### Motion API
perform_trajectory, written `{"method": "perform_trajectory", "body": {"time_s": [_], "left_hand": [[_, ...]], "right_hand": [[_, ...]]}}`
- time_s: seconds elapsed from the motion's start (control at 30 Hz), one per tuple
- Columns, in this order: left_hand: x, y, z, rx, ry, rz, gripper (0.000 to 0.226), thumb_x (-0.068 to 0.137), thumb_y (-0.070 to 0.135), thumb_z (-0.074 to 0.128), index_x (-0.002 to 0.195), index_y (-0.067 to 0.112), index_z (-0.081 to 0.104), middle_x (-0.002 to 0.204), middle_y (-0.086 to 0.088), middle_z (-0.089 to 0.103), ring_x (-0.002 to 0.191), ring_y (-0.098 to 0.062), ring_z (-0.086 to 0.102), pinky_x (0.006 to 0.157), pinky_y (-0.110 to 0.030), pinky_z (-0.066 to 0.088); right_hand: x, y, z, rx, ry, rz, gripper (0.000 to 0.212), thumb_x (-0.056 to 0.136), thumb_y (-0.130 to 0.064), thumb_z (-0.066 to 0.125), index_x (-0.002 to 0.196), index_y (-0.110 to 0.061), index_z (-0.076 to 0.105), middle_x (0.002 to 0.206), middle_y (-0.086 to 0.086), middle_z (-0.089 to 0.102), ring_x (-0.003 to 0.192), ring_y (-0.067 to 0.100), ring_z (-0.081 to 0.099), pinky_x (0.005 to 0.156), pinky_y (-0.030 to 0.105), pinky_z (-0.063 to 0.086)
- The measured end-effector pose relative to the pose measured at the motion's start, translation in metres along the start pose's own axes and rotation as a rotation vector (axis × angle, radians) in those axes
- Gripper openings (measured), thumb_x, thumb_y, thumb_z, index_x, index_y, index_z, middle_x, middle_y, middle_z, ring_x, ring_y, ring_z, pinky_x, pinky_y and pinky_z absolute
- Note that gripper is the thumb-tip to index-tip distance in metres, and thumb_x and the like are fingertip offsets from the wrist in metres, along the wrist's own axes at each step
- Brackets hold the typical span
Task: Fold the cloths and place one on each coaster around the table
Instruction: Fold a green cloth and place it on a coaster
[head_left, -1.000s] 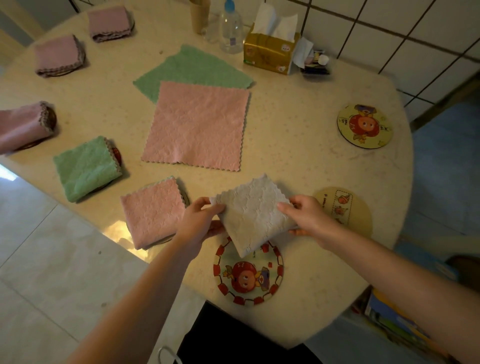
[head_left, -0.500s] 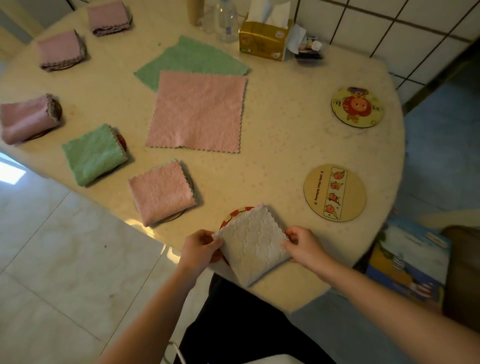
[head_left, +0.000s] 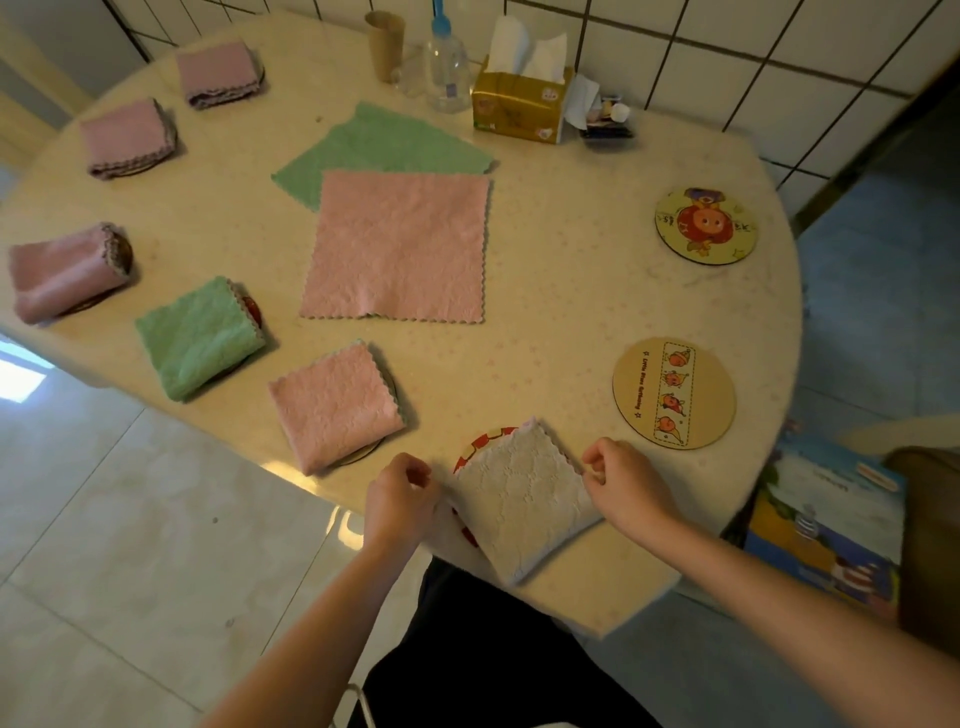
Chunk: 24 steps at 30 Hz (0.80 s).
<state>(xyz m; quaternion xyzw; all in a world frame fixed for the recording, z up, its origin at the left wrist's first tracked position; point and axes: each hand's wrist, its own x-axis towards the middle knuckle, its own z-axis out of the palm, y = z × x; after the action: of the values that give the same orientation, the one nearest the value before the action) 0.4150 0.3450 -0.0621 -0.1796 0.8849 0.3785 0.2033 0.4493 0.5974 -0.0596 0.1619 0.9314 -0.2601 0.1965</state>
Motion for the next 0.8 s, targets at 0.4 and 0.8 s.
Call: {"method": "perform_trajectory", "body": {"time_s": [0.4,0.8], "left_hand": [[0.131,0.069,-0.071,0.411,-0.086,0.488,0.029,0.091,0.012,0.052,0.119,0.015,0.058,0.124,-0.002,0.054,0.117,-0.022,0.046,0.087,-0.024,0.034],[0.241,0.067,-0.080,0.691,-0.199,0.818,0.059,0.073,0.016,0.066,0.130,0.019,0.053,0.141,-0.002,0.048,0.130,-0.030,0.041,0.099,-0.043,0.042]], "right_hand": [[0.123,-0.120,-0.014,-0.118,0.065,-0.293,0.025,0.092,-0.014,0.048,0.117,-0.017,0.051,0.120,-0.001,0.048,0.108,0.017,0.047,0.084,0.035,0.047],[0.204,-0.176,-0.001,-0.557,0.089,-0.324,0.035,0.063,-0.004,0.067,0.095,-0.012,0.056,0.097,0.009,0.056,0.087,0.031,0.053,0.061,0.036,0.040]]}}
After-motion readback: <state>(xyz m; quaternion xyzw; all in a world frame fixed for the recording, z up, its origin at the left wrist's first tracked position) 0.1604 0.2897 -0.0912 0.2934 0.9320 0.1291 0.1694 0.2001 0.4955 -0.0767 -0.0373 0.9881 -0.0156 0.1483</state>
